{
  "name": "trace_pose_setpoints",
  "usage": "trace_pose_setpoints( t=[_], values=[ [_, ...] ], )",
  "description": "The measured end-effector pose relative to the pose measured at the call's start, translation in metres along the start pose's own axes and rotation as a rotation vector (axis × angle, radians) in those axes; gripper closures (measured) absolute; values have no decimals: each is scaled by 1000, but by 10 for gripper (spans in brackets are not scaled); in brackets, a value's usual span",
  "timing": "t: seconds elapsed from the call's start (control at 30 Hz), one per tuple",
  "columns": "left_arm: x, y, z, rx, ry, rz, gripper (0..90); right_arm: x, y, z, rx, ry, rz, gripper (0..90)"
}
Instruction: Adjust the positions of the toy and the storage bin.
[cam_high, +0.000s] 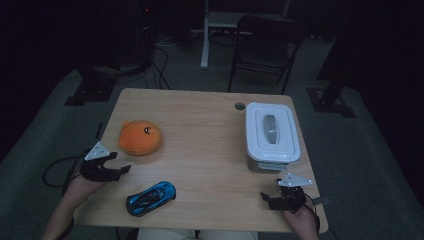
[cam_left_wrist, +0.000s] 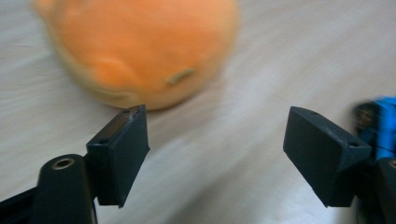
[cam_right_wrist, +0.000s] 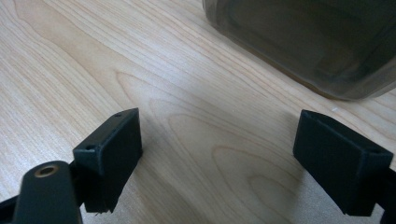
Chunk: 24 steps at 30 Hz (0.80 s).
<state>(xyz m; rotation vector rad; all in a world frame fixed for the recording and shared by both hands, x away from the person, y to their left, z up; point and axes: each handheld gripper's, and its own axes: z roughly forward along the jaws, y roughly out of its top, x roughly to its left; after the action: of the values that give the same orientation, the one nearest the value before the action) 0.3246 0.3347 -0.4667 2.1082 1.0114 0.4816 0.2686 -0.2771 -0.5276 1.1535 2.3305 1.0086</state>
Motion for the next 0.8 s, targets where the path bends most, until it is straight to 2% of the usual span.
trace_pose_setpoints(
  t=[0.1, 0.17, 0.2, 0.23, 0.37, 0.5, 0.53, 0.57, 0.63, 0.8],
  values=[
    [8, 5, 1, -12, 30, -10, 254, 0, 0, 0, 0, 0, 0, 150],
    [12, 9, 0, -28, 58, -1, 257, 0, 0, 0, 0, 0, 0, 150],
    [14, 11, 1, -26, 55, -3, 293, 0, 0, 0, 0, 0, 0, 150],
    [15, 13, 2, -30, 70, 6, 298, 0, 0, 0, 0, 0, 0, 150],
    [23, 19, 10, -3, 120, 27, 345, 0, 0, 0, 0, 0, 1, 150],
    [29, 22, 21, 26, 121, 36, 376, 0, 0, 0, 0, -1, 1, 150],
    [29, 22, 24, 42, 149, 54, 377, 0, 0, 0, 0, -1, 1, 150],
    [30, 22, 27, 53, 158, 62, 397, 0, 0, 0, 0, -1, 2, 150],
    [31, 21, 33, 56, 167, 59, 417, 0, 0, 0, 0, -1, 2, 150],
    [30, 19, 39, 46, 166, 60, 552, 0, 0, 0, 0, -1, 2, 150]
  ],
)
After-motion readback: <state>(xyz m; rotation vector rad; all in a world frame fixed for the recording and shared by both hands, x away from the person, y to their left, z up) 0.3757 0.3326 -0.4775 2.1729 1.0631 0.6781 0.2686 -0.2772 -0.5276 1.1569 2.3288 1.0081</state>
